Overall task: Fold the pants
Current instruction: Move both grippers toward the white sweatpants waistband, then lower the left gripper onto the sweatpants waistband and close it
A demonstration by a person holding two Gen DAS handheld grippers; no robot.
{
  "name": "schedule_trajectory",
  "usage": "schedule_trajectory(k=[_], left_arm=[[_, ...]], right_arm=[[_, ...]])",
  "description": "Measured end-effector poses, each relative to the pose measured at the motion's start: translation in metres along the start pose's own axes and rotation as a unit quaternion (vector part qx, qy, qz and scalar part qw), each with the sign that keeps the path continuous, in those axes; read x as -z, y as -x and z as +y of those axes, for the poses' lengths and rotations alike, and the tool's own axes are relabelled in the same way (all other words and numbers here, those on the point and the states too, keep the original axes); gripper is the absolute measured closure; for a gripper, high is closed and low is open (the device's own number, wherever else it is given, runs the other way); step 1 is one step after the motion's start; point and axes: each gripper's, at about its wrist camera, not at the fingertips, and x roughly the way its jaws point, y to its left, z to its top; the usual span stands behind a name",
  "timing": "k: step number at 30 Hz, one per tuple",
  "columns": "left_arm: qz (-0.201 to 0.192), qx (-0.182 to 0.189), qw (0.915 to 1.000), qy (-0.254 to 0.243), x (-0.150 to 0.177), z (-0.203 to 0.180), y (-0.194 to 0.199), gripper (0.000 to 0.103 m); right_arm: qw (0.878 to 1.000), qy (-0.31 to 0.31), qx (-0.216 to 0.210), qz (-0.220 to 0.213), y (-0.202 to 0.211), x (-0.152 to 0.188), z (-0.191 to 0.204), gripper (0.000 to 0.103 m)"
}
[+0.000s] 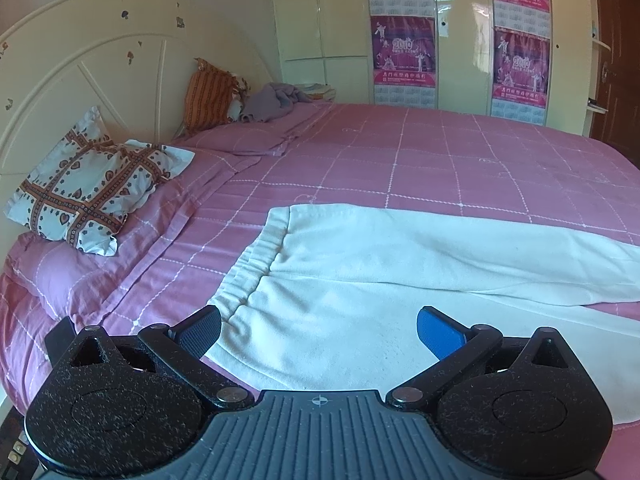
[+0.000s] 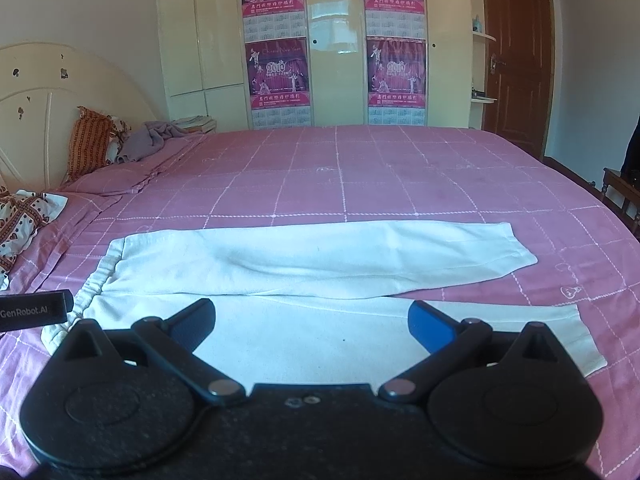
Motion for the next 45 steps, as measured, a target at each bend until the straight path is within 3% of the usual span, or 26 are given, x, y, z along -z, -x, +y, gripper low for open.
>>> schedule_trajectory(k=[31, 39, 45], left_arm=[[0.038, -0.024, 0.9989, -0.007, -0.039, 0.001, -0.101, 0.0], [0.05, -0.031, 0.9982, -0.007, -0.057, 0.005, -0.153, 0.0], [0.072, -0.039, 0.9967, -0.006, -0.069, 0.016, -0.203, 0.0]], right_arm=[[0.999, 0.035, -0.009, 0.038, -0.083, -0.021, 0.025, 0.0], [0.995, 0.062, -0.071, 0.025, -0.119, -0.028, 0.038, 0.0], [0.991, 0.101, -0.089, 0.018, -0.159, -0.036, 0.053, 0.0]])
